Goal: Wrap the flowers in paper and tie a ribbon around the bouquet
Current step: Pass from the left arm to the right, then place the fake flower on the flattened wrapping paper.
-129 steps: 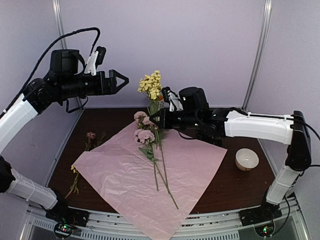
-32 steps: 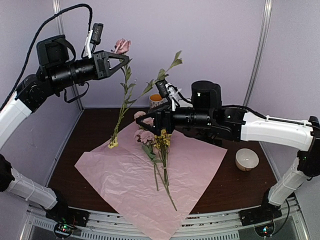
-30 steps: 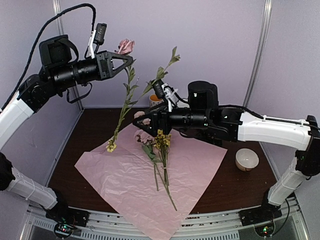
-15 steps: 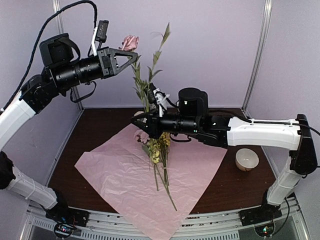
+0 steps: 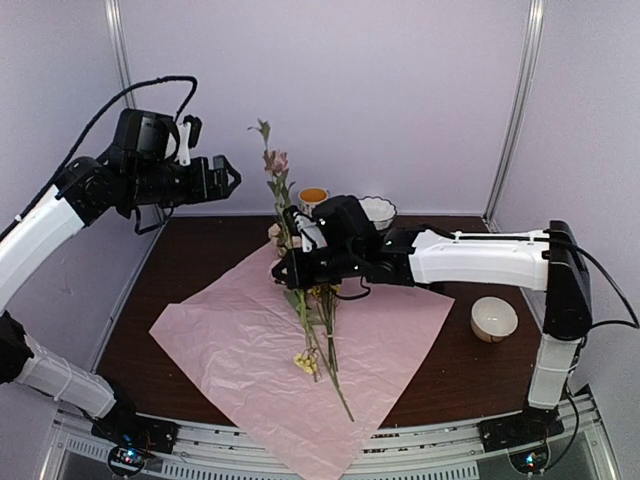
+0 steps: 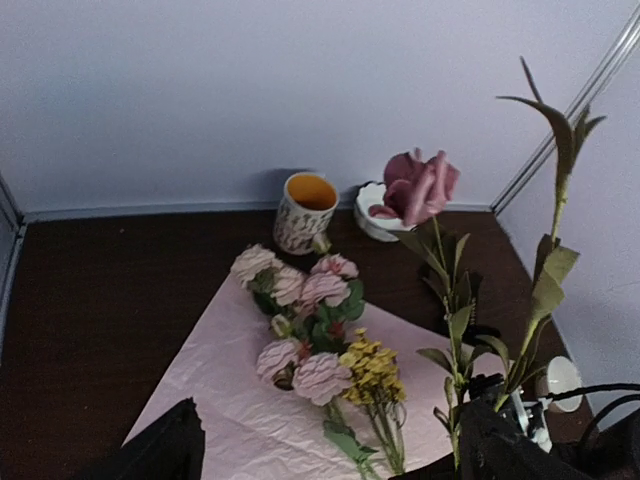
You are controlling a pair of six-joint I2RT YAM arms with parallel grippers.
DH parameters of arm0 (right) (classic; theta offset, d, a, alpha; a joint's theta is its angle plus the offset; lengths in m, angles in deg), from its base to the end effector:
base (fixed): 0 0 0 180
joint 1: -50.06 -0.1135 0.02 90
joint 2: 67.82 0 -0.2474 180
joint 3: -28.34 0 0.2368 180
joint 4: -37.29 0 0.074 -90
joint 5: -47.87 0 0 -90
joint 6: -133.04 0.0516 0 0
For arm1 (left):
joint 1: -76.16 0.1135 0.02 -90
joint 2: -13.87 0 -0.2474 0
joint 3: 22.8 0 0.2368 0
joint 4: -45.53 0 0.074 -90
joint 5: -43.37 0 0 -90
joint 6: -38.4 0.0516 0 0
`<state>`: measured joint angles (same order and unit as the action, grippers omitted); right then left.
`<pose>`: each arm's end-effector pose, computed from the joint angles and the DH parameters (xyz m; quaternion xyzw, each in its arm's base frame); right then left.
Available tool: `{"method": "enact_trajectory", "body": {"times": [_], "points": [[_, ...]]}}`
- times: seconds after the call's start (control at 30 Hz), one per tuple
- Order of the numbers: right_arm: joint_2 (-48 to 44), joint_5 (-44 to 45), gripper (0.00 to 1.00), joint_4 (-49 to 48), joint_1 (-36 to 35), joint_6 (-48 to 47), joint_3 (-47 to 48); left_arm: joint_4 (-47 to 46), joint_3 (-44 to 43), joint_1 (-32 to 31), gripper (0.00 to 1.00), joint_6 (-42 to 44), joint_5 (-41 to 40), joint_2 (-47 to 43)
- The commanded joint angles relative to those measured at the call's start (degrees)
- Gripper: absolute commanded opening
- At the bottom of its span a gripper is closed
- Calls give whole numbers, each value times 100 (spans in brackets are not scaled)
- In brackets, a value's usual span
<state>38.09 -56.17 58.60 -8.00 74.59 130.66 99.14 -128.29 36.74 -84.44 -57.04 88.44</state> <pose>0.2204 0.3772 0.2844 -0.2558 0.7992 0.4494 0.3063 0.2164 -0.1658 0.4255 -0.0026 0.8305 -0.2644 0.4903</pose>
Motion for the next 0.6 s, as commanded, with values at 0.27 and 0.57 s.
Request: {"method": "enact_trajectory", "body": {"times": [0.27,0.57], "points": [[1108,439,32,1123,302,466,292,767,1363,197,92,-15,-949,-112],[444,895,59,1248,287,486,-116,785,1702,207,92,-3,-943,-183]]}}
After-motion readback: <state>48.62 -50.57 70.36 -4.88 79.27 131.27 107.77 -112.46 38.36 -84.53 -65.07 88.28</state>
